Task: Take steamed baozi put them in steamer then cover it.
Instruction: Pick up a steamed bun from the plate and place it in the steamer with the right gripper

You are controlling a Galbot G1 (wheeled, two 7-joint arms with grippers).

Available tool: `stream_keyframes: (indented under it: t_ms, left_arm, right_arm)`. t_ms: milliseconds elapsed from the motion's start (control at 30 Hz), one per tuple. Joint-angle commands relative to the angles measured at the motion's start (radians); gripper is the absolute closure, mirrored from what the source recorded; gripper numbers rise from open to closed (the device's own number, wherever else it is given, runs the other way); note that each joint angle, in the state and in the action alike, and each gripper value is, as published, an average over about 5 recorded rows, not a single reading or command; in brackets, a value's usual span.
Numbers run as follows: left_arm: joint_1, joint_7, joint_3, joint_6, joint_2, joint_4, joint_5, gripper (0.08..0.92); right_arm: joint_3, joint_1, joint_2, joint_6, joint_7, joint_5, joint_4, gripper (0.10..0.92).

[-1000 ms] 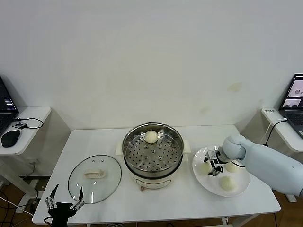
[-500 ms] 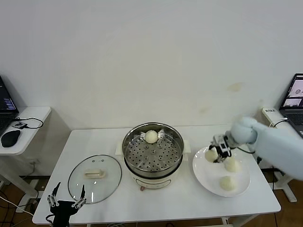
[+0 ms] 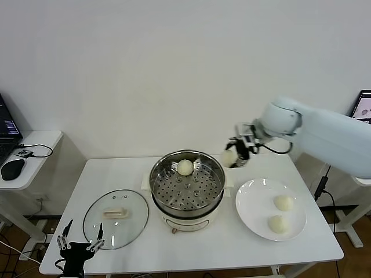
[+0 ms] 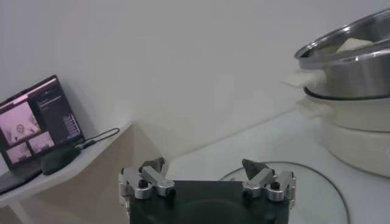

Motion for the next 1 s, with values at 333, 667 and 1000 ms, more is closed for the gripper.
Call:
stream_keyframes:
  t_ms: [333, 667, 1000]
  left_arm:
    - [-0.003, -0.003, -0.011, -0.003, -0.010, 0.004, -0.001, 0.177]
    - [-0.004, -0.006, -0.007, -0.006, -0.011, 0.006, 0.001, 0.177]
    - [-0.011, -0.005, -0.002, -0.005, -0.010, 0.009, 0.001, 0.177]
  right_arm:
    - [-0.047, -0.131, 0.435, -0.190, 0.129, 0.145, -0.223, 0.364]
    - [-0.044, -0.187, 0.476, -0.209, 0.148, 0.110, -0.272, 0.359]
    - [-0.046, -0.100, 0.381, -0.237, 0.107, 0.133, -0.171, 0.260]
